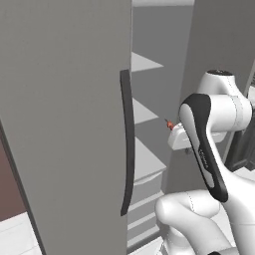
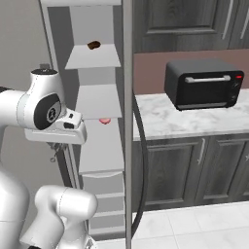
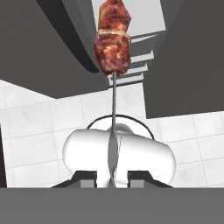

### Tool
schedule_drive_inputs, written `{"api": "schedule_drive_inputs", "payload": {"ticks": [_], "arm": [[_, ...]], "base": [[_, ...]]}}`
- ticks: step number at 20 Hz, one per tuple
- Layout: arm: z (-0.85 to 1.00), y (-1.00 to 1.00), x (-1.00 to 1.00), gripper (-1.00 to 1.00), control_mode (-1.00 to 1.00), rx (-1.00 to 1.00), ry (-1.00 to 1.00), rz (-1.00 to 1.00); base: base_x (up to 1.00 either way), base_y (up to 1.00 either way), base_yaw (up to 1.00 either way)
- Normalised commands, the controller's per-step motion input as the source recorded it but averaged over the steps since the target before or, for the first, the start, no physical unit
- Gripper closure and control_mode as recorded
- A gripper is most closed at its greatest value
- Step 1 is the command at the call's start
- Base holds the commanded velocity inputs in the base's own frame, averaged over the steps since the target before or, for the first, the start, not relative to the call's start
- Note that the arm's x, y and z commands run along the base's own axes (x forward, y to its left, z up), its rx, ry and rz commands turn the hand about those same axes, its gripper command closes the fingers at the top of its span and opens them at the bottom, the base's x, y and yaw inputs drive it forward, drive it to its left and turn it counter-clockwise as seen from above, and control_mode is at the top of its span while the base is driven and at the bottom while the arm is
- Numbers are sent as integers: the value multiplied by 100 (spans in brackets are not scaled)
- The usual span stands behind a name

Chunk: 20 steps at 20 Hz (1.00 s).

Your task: Store the kebab skewer in the freezer for long-term storage. Close the freezer door after placing the cooked food.

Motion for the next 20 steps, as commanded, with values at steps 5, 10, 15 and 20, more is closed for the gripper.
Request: {"api": "schedule_drive_inputs", "payload": {"ticks": [5, 10, 15, 20], "arm": [[0, 0, 0, 100, 100, 0, 0, 0], [0, 0, 0, 100, 100, 0, 0, 0], [0, 0, 0, 100, 100, 0, 0, 0], [-1, 0, 34, 100, -100, 0, -4, 1]], "base": [[35, 0, 1], [27, 0, 0], [3, 0, 0], [7, 0, 0]]}}
